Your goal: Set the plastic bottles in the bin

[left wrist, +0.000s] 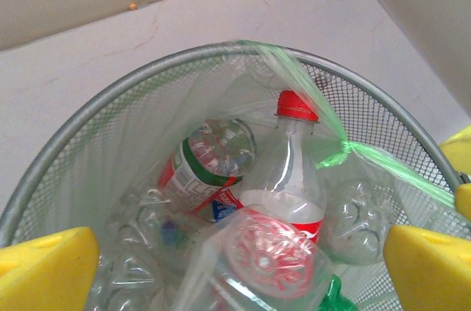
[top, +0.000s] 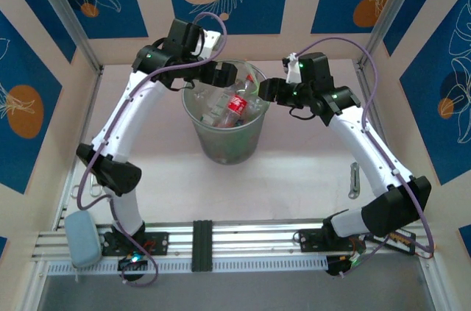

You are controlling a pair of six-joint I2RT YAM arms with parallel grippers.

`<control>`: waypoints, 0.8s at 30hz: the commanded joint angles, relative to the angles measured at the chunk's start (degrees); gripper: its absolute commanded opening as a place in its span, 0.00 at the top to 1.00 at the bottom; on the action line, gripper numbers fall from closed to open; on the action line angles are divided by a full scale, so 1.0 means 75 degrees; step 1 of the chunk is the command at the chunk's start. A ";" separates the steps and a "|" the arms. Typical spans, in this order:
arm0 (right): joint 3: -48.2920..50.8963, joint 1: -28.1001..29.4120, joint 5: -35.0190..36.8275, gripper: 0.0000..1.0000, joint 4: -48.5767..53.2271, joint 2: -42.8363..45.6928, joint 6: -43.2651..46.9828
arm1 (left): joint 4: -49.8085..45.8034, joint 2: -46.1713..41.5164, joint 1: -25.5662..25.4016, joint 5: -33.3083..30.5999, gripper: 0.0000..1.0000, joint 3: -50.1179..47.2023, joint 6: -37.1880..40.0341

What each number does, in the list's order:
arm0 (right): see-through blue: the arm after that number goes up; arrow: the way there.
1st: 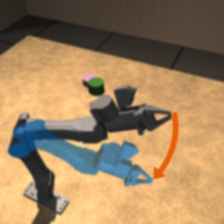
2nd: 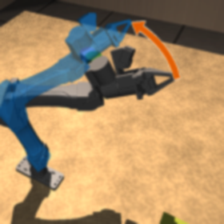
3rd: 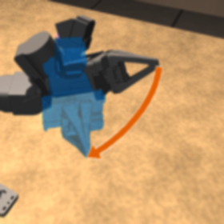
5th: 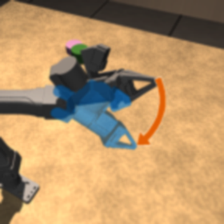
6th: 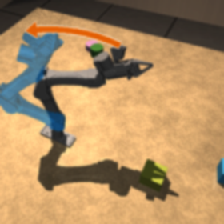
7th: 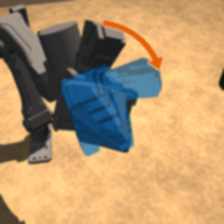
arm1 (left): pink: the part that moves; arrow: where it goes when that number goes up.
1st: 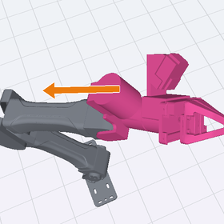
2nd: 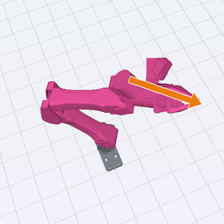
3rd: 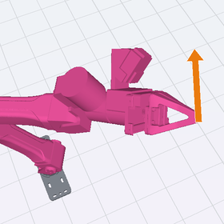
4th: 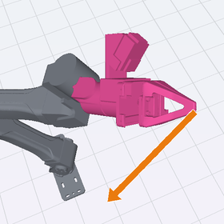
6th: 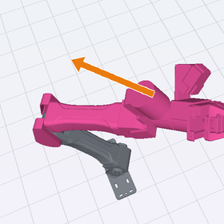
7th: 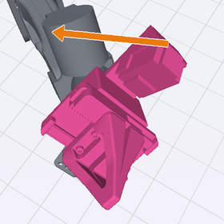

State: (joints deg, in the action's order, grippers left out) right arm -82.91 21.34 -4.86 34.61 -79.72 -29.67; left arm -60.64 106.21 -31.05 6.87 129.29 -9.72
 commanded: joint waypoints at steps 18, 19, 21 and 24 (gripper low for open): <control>0.0338 -0.1369 0.0315 0.01 0.0827 0.0995 0.0943 | 0.2448 -0.3384 0.1199 -0.1961 0.00 -0.4705 0.0191; 0.0532 -0.1504 0.0410 0.01 0.0747 0.1096 0.0983 | 0.2717 -0.3616 0.1330 -0.2159 0.00 -0.5134 0.0182; 0.1056 -0.1790 0.0639 0.01 0.0465 0.1350 0.1095 | 0.3192 -0.4049 0.1646 -0.2329 0.00 -0.6057 0.0219; 0.1812 -0.2028 0.1217 0.01 0.0014 0.1652 0.1508 | 0.3557 -0.4547 0.1966 -0.3136 0.00 -0.7135 0.0095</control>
State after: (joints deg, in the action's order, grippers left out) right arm -73.19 7.25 -0.14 36.99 -68.93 -22.39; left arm -40.25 74.39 -17.91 -9.17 81.38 -8.67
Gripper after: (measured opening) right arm 0.990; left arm 0.999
